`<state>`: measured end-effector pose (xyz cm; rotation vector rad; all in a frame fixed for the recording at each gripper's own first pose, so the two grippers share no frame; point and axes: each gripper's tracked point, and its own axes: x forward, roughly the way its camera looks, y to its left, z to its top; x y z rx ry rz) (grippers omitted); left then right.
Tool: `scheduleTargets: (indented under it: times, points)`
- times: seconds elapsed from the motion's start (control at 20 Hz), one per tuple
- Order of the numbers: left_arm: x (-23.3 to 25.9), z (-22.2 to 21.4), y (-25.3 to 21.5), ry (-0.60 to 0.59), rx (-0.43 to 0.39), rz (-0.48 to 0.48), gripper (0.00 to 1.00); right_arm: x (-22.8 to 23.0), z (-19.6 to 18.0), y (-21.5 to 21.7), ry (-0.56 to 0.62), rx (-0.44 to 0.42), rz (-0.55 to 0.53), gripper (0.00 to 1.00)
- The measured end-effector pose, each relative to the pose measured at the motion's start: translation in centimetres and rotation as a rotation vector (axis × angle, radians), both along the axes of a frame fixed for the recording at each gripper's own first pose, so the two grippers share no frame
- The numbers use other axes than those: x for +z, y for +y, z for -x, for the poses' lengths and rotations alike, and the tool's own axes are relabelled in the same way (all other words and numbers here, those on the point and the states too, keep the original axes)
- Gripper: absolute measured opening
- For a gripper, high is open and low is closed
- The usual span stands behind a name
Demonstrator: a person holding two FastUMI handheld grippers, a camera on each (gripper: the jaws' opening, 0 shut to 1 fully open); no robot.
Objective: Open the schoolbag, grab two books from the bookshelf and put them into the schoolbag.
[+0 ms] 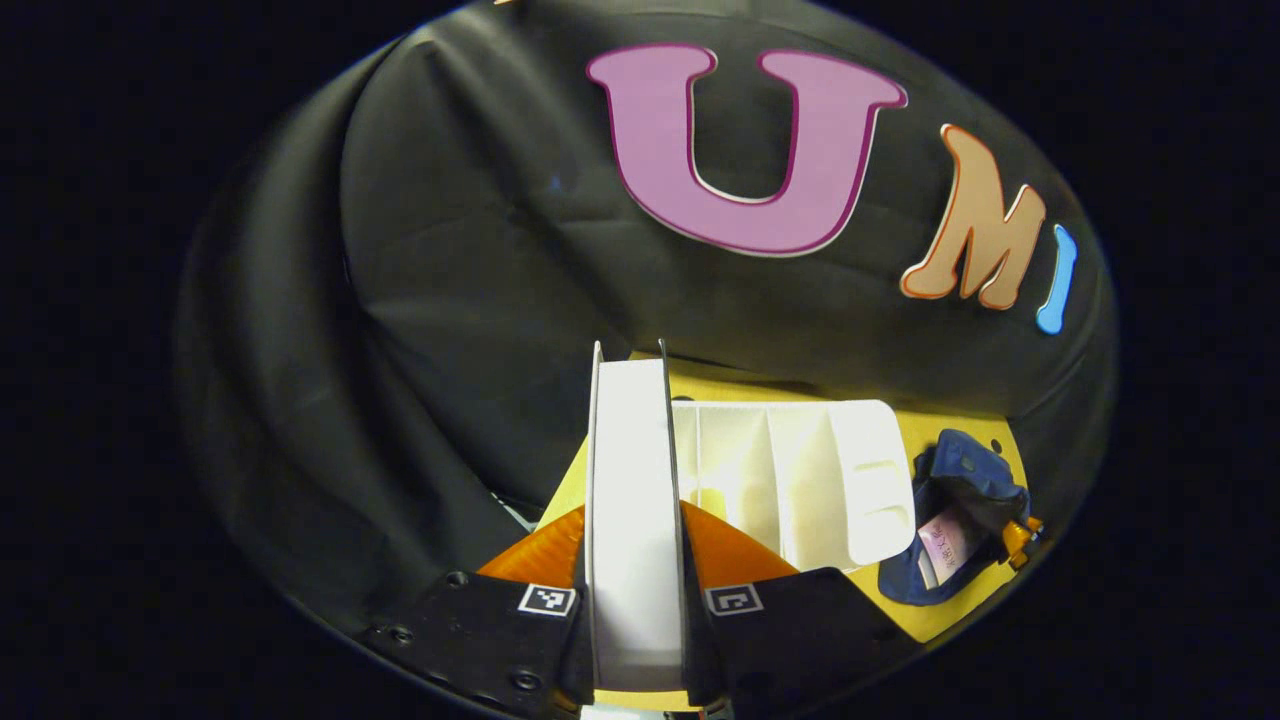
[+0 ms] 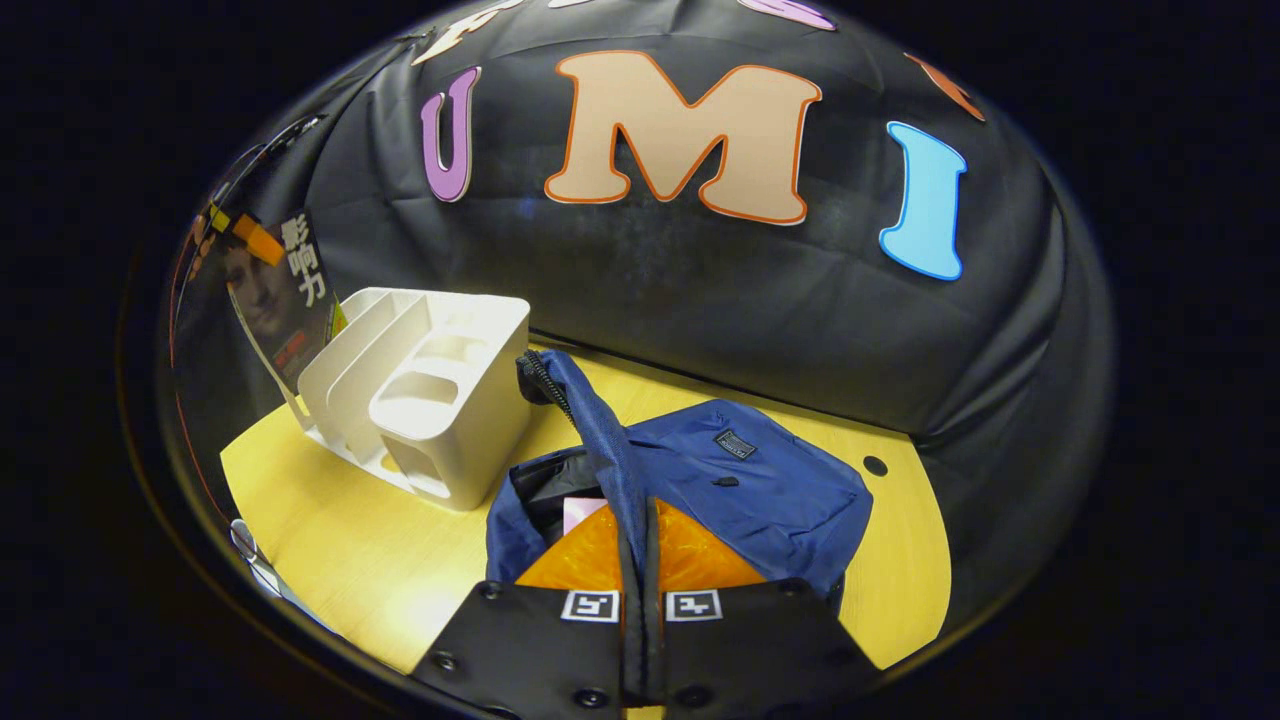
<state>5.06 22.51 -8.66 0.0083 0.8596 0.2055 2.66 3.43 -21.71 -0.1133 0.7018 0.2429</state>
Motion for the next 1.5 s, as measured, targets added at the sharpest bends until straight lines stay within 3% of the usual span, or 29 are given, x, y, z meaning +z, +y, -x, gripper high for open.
scheduleTargets:
  times: [0.25, 0.45, 1.25, 1.5]
  points:
    - [4.5, 1.7, -1.8, -0.077, -0.017, 0.071, 0.33, -0.1, 0.1, 0.1, 0.001, 0.019, -0.006, 0.02]
    - [5.4, 2.4, -4.9, -0.135, -0.014, 0.16, 0.32, -0.1, 0.1, 0.1, 0.001, 0.028, -0.01, 0.03]
    - [-1.9, 8.5, -16.8, -0.058, 0.118, 0.724, 0.31, -0.2, 0.4, 0.2, 0.012, 0.062, -0.02, 0.03]
    - [-4.6, 9.1, -21.2, -0.077, 0.134, 0.836, 0.31, -0.2, 0.4, -0.1, 0.022, 0.066, -0.038, 0.05]
